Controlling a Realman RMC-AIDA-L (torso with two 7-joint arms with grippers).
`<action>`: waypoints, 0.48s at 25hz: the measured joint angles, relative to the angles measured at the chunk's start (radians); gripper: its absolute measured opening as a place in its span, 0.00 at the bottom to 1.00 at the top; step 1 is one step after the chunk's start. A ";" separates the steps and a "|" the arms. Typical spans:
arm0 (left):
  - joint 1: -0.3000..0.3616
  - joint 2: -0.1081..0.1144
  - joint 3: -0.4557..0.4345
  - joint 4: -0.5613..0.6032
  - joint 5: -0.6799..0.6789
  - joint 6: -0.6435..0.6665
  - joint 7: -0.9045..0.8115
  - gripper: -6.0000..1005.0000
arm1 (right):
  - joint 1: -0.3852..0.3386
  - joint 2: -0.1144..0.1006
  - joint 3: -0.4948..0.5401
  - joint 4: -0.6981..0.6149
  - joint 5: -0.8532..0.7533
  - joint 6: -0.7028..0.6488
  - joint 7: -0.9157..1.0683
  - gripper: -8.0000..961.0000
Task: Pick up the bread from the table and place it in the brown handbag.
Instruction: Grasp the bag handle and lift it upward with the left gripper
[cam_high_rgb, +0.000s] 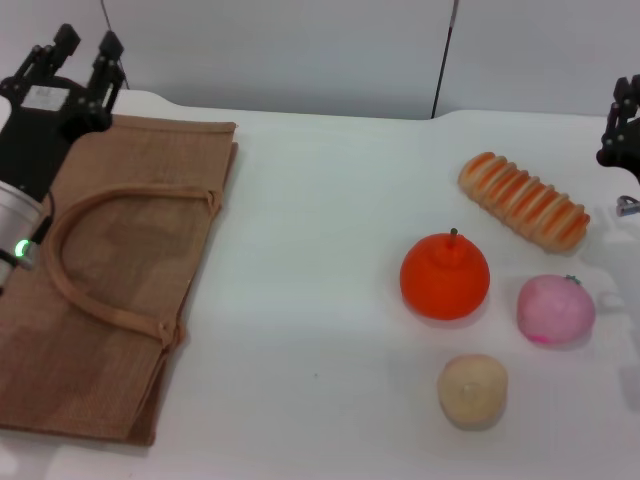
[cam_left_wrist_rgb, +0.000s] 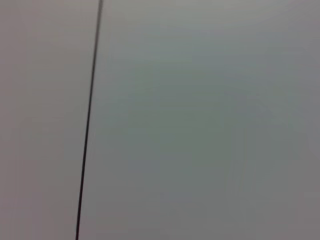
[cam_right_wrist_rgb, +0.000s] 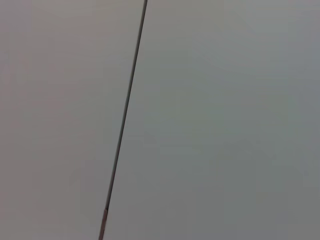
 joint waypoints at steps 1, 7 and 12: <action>0.000 0.000 0.000 0.000 0.000 0.000 0.000 0.51 | 0.001 0.000 -0.001 0.000 -0.001 0.000 0.000 0.11; 0.013 0.002 0.000 0.059 -0.031 -0.059 0.090 0.51 | 0.001 0.002 -0.007 -0.002 -0.001 -0.002 0.000 0.11; 0.013 0.002 0.000 0.059 -0.047 -0.085 0.092 0.51 | 0.001 0.002 -0.011 -0.002 -0.001 0.000 0.000 0.11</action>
